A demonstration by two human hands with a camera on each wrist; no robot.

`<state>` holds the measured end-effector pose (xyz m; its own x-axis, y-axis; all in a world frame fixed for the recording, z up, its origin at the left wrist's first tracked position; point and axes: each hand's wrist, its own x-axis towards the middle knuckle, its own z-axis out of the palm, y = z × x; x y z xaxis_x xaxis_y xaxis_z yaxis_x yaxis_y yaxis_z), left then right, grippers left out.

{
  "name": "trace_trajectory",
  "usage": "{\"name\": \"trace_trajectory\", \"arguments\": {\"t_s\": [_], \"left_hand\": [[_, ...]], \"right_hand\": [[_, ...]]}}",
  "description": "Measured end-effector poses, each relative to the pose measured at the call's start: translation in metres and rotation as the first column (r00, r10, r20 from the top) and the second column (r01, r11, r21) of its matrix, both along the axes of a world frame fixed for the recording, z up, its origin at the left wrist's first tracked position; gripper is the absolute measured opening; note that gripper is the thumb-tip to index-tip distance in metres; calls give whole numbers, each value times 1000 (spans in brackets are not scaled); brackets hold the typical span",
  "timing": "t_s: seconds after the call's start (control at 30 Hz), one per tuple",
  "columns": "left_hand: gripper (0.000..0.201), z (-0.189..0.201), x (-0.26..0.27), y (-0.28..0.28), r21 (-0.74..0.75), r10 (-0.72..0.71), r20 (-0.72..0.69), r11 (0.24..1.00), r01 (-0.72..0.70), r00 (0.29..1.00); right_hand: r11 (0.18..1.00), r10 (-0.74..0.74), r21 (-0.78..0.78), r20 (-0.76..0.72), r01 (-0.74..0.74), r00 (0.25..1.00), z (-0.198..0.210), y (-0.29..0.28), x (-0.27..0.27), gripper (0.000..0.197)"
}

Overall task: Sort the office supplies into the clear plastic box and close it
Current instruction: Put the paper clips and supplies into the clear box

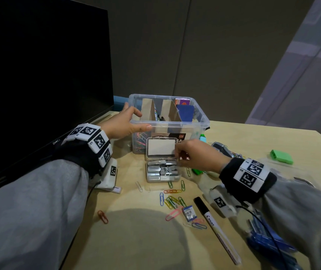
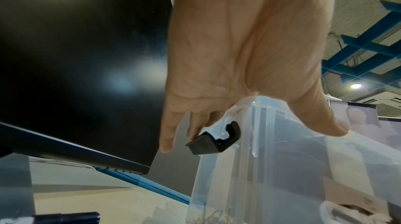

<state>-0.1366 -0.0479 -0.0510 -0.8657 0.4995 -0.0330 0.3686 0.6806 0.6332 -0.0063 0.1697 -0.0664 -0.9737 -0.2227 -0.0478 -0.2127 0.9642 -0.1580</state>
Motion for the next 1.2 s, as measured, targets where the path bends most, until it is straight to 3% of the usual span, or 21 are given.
{"name": "trace_trajectory", "arguments": {"t_s": [0.17,0.27,0.37,0.47,0.57,0.67,0.97,1.07,1.2], "left_hand": [[67,-2,-1,2,6,9,-27,1000,-9,1000],[67,-1,-1,2,7,2,-33,1000,-2,999],[65,0,1,1,20,6,-34,1000,-5,999],[64,0,3,1,26,5,-37,1000,-4,999],[63,2,5,2,31,11,-37,999,-10,999],[62,2,6,2,34,14,-36,999,-13,999],[61,2,5,1,34,9,-33,999,-8,999],[61,1,4,1,32,6,-32,999,-5,999],[61,0,3,1,44,-2,-29,999,3,1000]], "right_hand": [[975,-141,187,113,119,983,9,21,12,6],[987,-138,116,259,111,956,6,25,18,6],[998,-2,64,313,-20,950,2,15,27,7],[966,257,-19,176,-258,950,2,-4,36,13],[881,473,-65,130,-469,871,-4,-25,42,26],[842,534,-34,192,-538,824,-16,-39,44,34],[877,432,111,244,-468,868,-17,-32,38,2],[913,365,100,239,-396,900,-8,-22,40,11],[930,122,320,200,-183,972,2,-17,42,37]]}}
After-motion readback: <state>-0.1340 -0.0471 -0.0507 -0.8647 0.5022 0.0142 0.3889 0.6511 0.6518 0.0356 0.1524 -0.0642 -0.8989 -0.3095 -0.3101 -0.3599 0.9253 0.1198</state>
